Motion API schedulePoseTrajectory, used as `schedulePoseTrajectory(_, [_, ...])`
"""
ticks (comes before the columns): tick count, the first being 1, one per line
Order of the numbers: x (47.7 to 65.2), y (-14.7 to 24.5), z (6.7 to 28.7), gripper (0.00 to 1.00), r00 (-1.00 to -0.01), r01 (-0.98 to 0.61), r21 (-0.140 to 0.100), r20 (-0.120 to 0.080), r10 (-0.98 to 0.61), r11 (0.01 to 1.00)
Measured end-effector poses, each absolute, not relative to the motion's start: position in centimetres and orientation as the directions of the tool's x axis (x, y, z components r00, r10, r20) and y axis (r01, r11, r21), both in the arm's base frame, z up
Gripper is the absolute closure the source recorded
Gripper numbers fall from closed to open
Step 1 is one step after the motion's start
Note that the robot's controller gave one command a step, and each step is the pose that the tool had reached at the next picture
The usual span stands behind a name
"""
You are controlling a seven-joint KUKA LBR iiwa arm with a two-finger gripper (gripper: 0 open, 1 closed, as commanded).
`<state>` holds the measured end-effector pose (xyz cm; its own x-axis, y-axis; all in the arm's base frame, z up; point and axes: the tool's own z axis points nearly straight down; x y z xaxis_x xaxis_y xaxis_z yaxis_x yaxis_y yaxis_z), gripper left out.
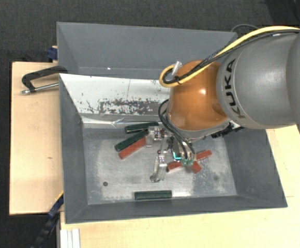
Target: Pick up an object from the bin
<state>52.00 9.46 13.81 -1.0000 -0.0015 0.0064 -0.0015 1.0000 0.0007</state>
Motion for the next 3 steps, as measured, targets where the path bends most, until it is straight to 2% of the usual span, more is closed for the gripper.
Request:
schedulePoseTrajectory(1, [52.1,9.4,14.2,0.0,-1.0,0.0,0.001,0.0,0.0,1.0])
schedulePoseTrajectory(2, [56.2,12.5,10.3,0.0,-1.0,-0.018,0.003,-0.015,-0.018,1.0])
schedulePoseTrajectory(3, [53.0,11.6,7.1,1.0,-0.998,-0.07,0.002,-0.003,-0.07,0.998])
